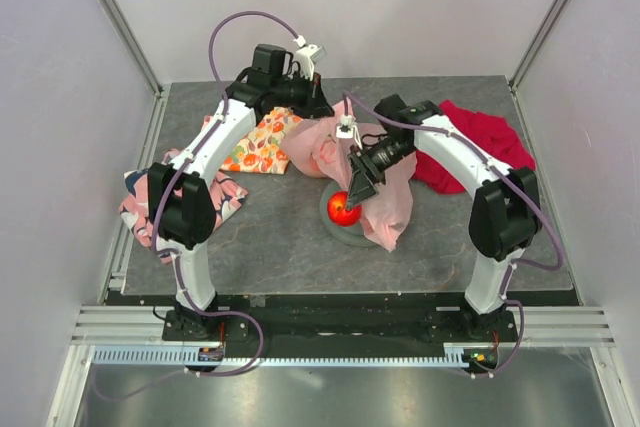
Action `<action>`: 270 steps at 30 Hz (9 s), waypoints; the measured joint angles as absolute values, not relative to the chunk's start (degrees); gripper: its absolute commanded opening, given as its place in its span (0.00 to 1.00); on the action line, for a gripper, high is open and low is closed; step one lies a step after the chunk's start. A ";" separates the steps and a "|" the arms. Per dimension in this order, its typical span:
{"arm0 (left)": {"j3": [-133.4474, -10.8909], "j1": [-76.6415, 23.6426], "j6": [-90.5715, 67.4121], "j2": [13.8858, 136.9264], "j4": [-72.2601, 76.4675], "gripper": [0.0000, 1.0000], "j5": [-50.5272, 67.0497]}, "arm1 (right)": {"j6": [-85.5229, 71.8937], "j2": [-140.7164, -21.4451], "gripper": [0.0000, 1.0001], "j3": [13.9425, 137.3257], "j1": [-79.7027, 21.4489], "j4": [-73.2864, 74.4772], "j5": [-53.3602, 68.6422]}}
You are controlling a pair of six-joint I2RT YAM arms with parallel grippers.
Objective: Take the fake fruits out of the plastic bag
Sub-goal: Place the fake fruit on the plate, then adjust the plastic bag at the center of the board, then take out the fake fruit from the plastic bag.
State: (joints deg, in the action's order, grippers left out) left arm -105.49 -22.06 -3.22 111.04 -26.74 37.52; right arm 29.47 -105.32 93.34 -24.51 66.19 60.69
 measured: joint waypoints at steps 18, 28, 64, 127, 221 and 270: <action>-101.32 -21.93 -3.62 111.81 -26.63 0.02 37.54 | 39.55 -125.01 0.66 91.15 -24.32 70.89 61.36; -101.32 -21.87 -3.62 111.94 -26.41 0.02 37.63 | 32.16 -124.90 0.98 91.94 -19.49 63.31 58.65; -92.20 -21.78 2.48 91.22 -32.10 0.02 44.14 | 14.92 -100.88 0.98 107.85 -8.27 50.50 38.74; -143.20 -17.76 16.01 126.52 -34.52 0.02 21.78 | 17.78 -130.28 0.00 140.03 -7.97 29.85 10.11; -68.60 -15.92 -19.77 81.28 -17.41 0.02 37.74 | 11.73 -140.25 0.97 128.42 -36.10 33.41 3.11; -73.60 -15.05 -17.80 86.74 -15.66 0.02 38.46 | 20.03 -99.11 0.34 105.36 -28.88 47.86 31.59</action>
